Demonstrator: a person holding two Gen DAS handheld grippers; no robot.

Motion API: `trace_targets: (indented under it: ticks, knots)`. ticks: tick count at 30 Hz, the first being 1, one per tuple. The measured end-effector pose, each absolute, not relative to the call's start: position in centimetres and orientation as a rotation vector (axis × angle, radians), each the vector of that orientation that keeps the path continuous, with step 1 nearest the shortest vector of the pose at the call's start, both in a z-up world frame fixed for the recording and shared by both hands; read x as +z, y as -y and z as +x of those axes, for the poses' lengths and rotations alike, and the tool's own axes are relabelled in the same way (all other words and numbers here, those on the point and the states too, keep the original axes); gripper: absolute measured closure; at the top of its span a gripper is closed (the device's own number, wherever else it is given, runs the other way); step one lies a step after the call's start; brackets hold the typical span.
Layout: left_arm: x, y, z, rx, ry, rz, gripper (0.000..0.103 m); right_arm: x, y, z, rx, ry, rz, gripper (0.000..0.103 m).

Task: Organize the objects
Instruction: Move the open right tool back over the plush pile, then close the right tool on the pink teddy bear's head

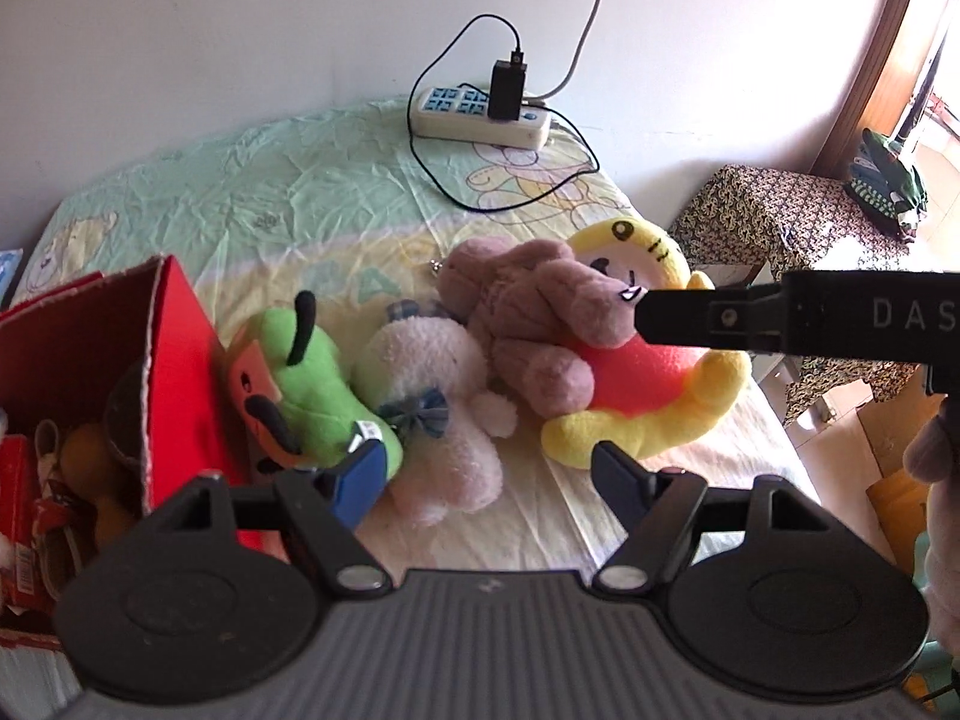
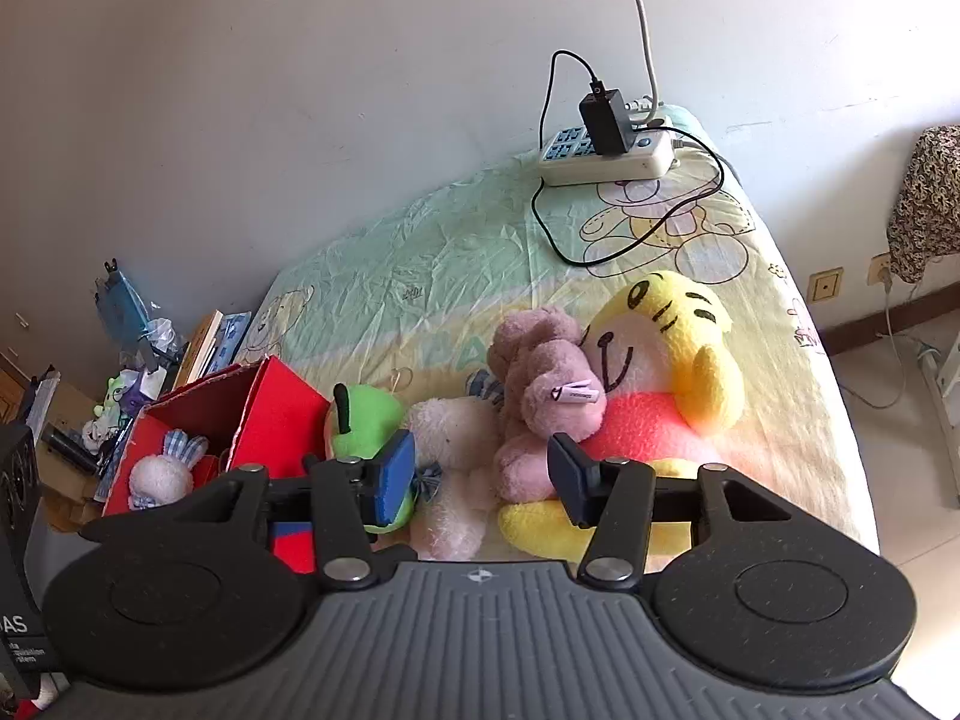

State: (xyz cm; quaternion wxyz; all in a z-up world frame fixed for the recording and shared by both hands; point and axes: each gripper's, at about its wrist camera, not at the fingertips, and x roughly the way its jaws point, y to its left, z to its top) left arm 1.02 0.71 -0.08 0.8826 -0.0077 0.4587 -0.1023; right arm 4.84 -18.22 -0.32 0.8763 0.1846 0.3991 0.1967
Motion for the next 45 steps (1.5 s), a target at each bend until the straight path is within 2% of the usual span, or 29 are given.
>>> trace_targets:
  ticks: [3,19,28,33,45]
  knots:
    - [-0.4,-0.8,1.7,-0.228,-0.976,-0.086,0.029,-0.6,18.8,5.9,0.408,-0.833,0.401,0.056]
    - [-2.0,1.4,5.5,-0.142,-1.045,0.009,0.027,-2.7,18.9,10.5,0.348,-0.847,0.426,0.056]
    - [-3.4,1.9,7.8,-0.146,-1.063,0.068,0.024,-5.0,17.8,12.2,0.366,-0.949,0.439,0.057]
    - [-4.3,1.9,8.6,-0.166,-1.091,0.058,0.022,-6.3,17.3,12.6,0.367,-0.997,0.443,0.067]
    - [-5.5,1.7,9.1,-0.174,-1.13,0.035,0.017,-6.6,16.6,12.5,0.397,-1.022,0.42,0.072]
